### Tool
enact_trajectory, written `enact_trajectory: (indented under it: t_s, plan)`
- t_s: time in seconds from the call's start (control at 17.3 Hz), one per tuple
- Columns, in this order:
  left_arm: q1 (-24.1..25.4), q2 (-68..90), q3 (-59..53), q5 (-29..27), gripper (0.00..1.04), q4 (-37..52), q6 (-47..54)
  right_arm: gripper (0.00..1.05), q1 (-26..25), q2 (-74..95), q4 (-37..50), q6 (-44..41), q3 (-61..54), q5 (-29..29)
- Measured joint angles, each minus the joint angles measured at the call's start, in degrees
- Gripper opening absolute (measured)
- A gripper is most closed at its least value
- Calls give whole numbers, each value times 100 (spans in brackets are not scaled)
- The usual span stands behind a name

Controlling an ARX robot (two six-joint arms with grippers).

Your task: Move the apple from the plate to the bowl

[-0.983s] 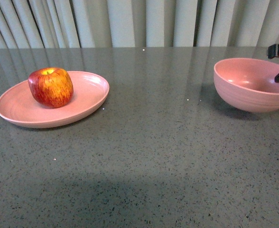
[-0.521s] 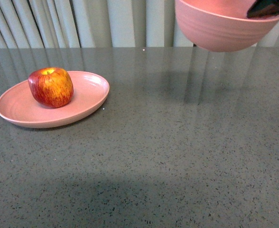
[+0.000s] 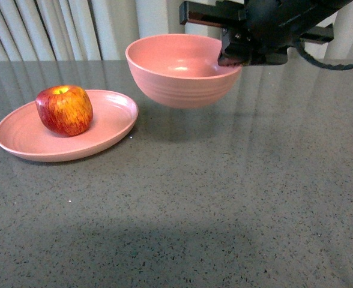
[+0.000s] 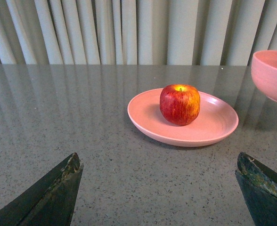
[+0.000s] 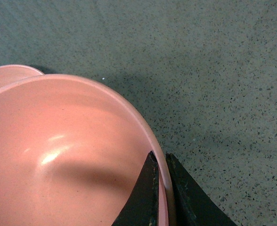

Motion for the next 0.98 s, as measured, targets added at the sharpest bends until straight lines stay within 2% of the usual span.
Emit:
enact_trajectory:
  t_s: [0.4, 0.98]
  plan:
    - [0, 0, 2, 0, 98, 0, 0, 3, 136, 791, -70, 66, 249, 166]
    - [0, 0, 0, 0, 98, -2, 0, 3, 122, 997, -160, 144, 444, 262]
